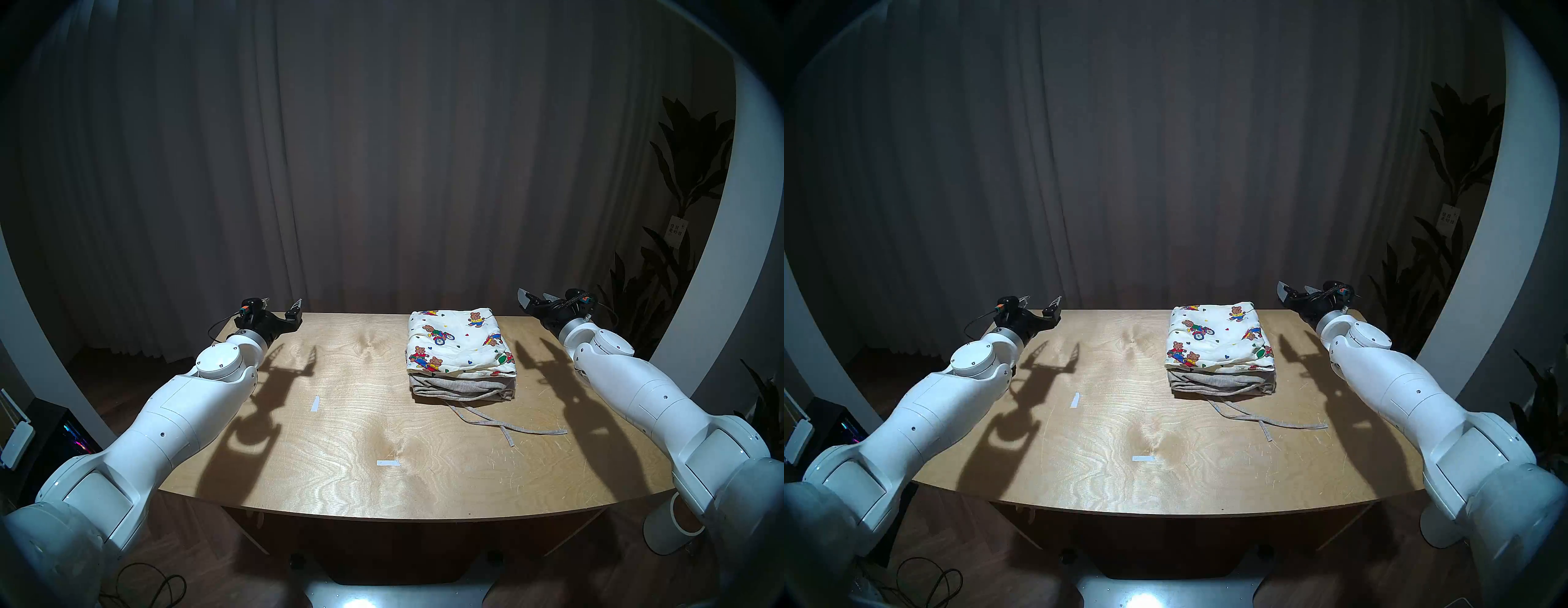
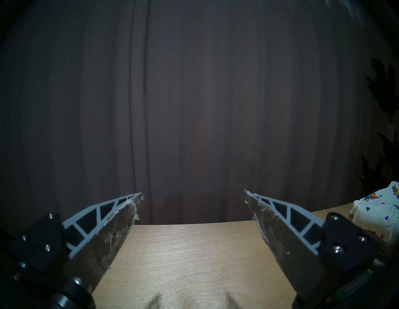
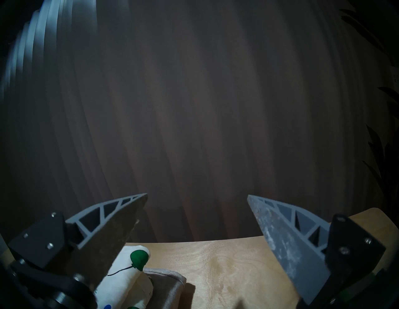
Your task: Fold pants twice and stack them
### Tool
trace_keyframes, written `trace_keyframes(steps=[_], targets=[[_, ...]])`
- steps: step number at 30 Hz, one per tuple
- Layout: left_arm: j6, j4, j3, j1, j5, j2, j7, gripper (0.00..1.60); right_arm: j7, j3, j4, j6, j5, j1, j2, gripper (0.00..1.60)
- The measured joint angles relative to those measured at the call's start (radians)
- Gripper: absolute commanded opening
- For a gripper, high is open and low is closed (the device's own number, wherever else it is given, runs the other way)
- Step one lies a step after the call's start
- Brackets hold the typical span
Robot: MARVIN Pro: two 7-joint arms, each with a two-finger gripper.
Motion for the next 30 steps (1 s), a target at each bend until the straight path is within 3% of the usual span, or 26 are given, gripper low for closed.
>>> trace_keyframes(steps=[14,30], targets=[[-0.005,0.019,-0.003,-0.015,-0.022,-0.008,-0.09,1.6,0.048,0.014,0.048,-0.029,0.024,0.001,-0.029,1.6],[0.01,0.019,-0.003,-0.02,-0.026,-0.001,-0.113,1.6,0.049,0.018,0.047,-0.029,0.036,0.001,-0.038,1.6]])
